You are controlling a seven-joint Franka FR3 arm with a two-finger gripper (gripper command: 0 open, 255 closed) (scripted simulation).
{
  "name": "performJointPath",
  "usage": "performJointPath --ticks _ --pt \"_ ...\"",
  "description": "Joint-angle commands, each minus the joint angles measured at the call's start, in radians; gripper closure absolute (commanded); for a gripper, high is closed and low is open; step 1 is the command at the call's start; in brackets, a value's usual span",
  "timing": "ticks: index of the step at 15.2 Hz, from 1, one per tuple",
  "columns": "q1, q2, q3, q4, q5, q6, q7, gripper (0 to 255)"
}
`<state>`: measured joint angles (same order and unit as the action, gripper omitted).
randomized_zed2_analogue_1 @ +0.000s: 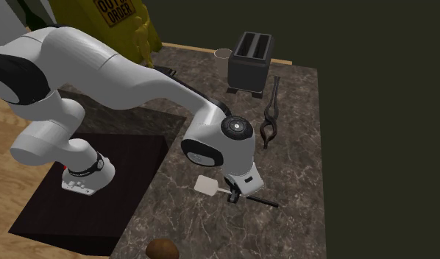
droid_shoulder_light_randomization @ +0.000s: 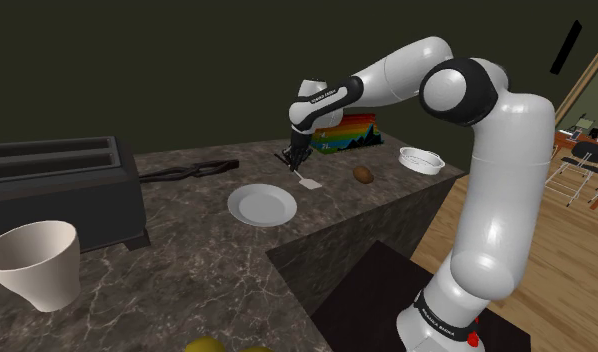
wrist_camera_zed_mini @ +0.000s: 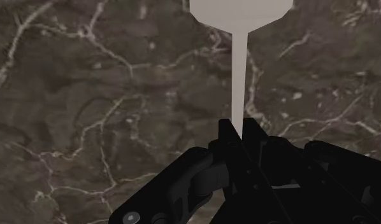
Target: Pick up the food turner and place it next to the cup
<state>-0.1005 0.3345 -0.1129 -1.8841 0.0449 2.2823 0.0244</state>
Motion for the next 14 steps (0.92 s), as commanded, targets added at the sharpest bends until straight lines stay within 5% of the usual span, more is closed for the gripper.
performJointPath --ticks 1,14 --pt "0.000 0.000 0.000 0.000 0.000 0.000 0.000 255" --pt "0.003 -0.066 -0.004 0.062 -0.011 -0.128 0.007 255"
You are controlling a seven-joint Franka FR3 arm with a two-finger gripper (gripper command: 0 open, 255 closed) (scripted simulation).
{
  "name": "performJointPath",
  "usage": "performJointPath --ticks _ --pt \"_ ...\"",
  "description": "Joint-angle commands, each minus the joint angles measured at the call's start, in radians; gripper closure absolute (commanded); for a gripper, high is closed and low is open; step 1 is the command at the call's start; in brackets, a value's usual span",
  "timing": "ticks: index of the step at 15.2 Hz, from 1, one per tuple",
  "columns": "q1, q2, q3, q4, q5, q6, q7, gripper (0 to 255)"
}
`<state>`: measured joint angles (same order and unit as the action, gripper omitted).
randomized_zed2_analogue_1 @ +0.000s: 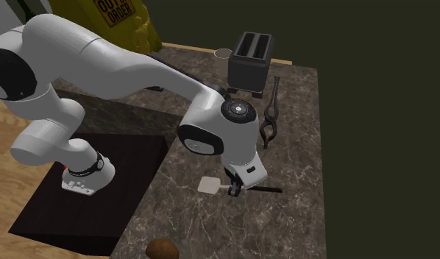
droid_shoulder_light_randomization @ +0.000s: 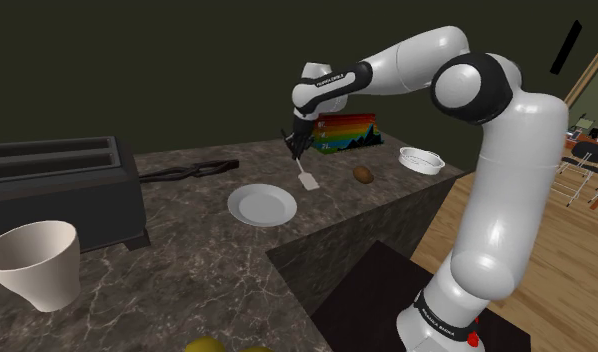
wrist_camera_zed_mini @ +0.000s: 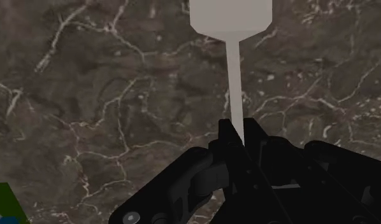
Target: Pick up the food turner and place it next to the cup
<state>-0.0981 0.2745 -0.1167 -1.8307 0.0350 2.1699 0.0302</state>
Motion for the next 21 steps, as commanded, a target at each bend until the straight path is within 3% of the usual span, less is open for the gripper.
performJointPath --ticks 1,21 --pt "0.001 -0.011 -0.001 0.016 -0.002 -0.027 0.002 255" --pt "0.001 -0.068 -0.004 0.209 -0.012 -0.278 0.008 255"
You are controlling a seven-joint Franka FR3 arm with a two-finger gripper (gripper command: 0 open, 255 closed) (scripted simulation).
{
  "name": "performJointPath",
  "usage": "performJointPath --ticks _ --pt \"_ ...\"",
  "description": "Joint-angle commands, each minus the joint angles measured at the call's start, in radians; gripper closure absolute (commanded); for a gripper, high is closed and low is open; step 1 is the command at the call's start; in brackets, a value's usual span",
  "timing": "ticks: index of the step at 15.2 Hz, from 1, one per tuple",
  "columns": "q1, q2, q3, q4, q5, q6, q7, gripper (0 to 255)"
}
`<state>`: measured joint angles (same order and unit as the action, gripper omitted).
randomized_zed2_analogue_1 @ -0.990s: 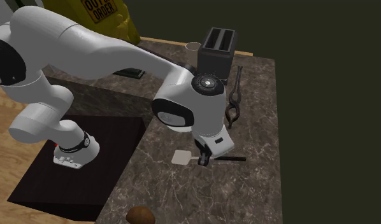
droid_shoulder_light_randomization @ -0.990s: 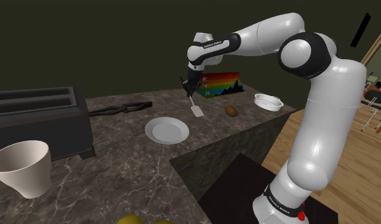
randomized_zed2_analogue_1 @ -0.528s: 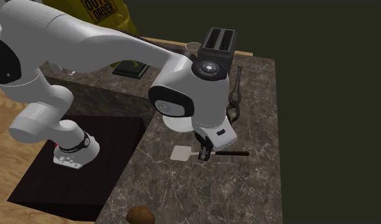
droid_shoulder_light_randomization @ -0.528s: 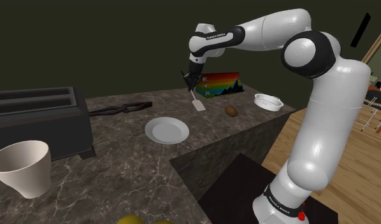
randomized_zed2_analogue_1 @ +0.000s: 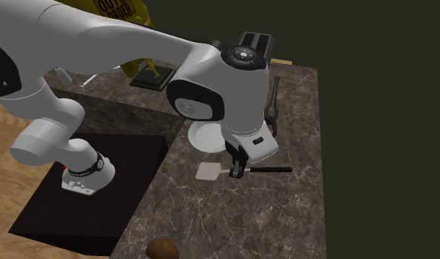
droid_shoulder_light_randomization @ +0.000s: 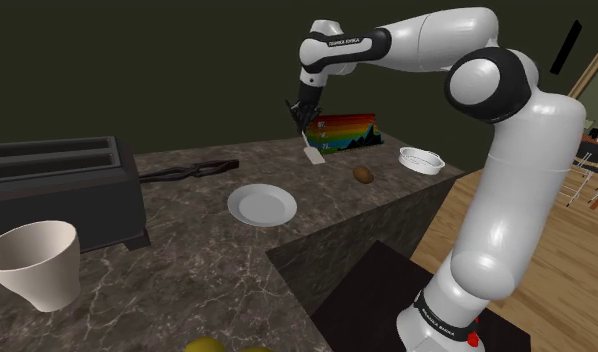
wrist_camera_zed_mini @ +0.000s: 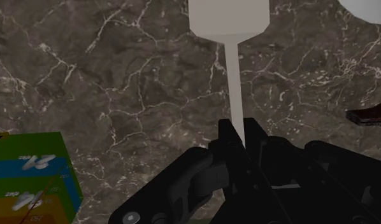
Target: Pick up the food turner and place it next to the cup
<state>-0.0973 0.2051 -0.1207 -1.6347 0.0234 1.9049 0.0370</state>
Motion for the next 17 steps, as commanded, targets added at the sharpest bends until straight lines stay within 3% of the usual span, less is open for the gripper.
performJointPath --ticks 1,7,17 --pt "0.000 0.000 0.000 0.026 0.000 -0.026 0.001 255" --pt "-0.001 0.001 0.000 0.106 0.000 -0.105 0.001 255" --pt "0.133 -0.099 0.090 -0.025 -0.037 -0.075 0.229 255"
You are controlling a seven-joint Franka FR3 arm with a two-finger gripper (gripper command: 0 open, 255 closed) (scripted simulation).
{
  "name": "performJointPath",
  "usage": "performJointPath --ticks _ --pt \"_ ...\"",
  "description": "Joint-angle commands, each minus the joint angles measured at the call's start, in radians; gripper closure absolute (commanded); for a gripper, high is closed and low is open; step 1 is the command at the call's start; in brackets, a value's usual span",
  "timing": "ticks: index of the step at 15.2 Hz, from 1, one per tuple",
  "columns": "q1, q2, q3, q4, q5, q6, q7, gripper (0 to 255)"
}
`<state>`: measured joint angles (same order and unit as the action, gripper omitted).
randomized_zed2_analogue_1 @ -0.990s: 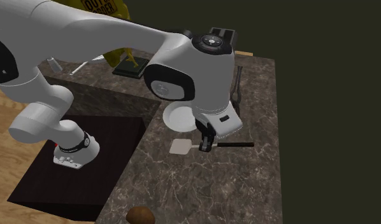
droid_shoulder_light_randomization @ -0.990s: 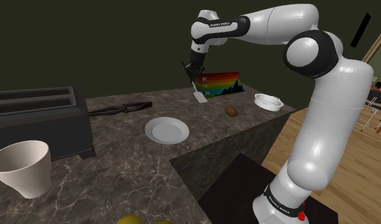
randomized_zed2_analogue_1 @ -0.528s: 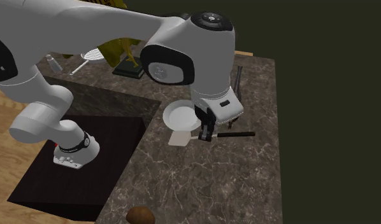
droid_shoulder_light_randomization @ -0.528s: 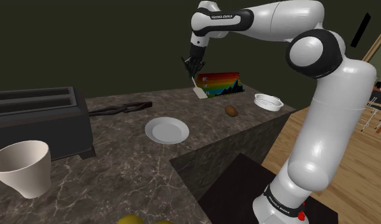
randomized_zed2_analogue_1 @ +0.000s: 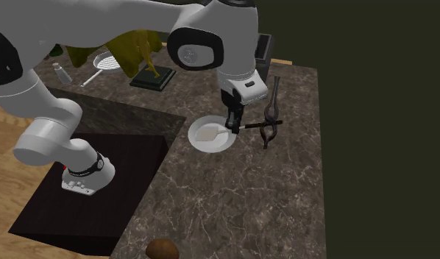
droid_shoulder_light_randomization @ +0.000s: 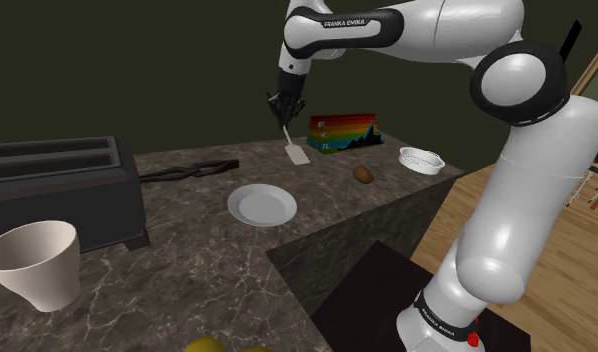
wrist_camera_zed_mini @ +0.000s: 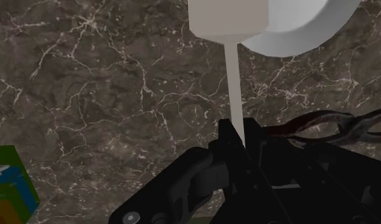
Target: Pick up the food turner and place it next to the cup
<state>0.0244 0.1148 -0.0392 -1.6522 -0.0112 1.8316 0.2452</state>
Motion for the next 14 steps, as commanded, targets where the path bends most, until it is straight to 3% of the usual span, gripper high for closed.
performJointPath --ticks 1,14 --pt "0.024 -0.014 0.018 -0.014 -0.005 -0.001 0.044 255" --pt "0.189 0.015 0.148 0.025 -0.040 -0.020 0.345 255"
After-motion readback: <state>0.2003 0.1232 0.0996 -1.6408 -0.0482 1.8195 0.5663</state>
